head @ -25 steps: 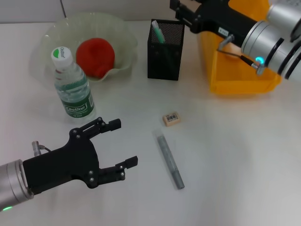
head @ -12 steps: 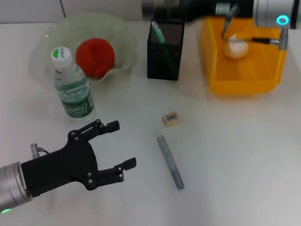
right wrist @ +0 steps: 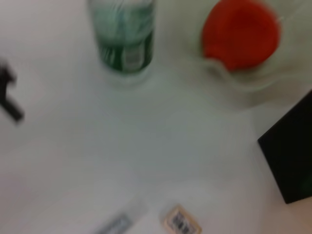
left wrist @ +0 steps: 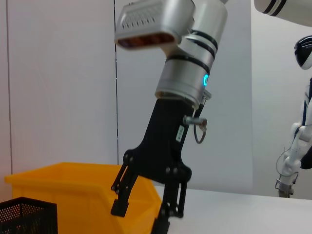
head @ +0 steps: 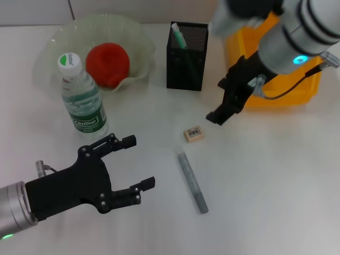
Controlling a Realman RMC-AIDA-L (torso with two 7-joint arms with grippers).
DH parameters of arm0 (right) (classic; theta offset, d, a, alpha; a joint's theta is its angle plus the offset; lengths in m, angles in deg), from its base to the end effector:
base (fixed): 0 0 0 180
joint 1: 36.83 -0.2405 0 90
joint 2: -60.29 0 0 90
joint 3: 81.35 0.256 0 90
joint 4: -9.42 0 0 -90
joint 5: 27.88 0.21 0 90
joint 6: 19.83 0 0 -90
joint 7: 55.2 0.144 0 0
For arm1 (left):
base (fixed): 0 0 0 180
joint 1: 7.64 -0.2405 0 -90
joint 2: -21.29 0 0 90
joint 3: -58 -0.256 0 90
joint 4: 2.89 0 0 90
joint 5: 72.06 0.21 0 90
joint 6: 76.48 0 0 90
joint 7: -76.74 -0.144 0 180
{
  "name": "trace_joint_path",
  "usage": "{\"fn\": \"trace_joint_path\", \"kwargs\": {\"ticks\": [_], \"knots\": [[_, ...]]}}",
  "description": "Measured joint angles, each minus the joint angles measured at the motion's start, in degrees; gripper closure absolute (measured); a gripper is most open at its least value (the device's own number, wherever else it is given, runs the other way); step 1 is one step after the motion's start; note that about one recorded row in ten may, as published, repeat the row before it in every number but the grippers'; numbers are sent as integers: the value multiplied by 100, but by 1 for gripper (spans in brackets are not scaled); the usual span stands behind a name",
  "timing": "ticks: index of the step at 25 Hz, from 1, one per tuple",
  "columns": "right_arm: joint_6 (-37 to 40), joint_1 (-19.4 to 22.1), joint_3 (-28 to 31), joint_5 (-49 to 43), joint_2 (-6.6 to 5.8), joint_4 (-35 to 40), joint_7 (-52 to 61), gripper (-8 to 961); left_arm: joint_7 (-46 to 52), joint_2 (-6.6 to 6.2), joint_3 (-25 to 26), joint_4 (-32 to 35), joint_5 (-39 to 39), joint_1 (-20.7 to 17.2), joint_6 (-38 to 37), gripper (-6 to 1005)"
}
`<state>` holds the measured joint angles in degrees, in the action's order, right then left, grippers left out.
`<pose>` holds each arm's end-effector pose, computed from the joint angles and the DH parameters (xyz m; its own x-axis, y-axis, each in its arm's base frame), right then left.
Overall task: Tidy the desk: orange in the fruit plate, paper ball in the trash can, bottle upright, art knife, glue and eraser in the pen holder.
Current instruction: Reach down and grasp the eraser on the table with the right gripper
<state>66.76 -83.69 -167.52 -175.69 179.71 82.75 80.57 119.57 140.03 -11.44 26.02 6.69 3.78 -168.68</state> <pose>0.1067 0.3760 -0.0297 0.8943 -0.2716 0.3556 -0.1575 -0.9349 -0.3180 -0.2876 0.2266 -0.0400 0.7487 0.0059 0.6629 0.2510 -0.9280 -0.2753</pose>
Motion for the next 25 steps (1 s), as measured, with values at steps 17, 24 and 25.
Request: {"fn": "trace_joint_path", "kwargs": {"ticks": [17, 24, 25], "knots": [[-1003, -636, -994, 258, 38, -1523, -686, 135, 5, 0, -18, 0, 0, -23, -17, 140], [-1387, -741, -1026, 556, 50, -2053, -612, 150, 6, 0, -20, 0, 0, -24, -17, 140], [-1423, -754, -1040, 556, 50, -2097, -580, 152, 6, 0, -22, 0, 0, -21, -17, 140]]}}
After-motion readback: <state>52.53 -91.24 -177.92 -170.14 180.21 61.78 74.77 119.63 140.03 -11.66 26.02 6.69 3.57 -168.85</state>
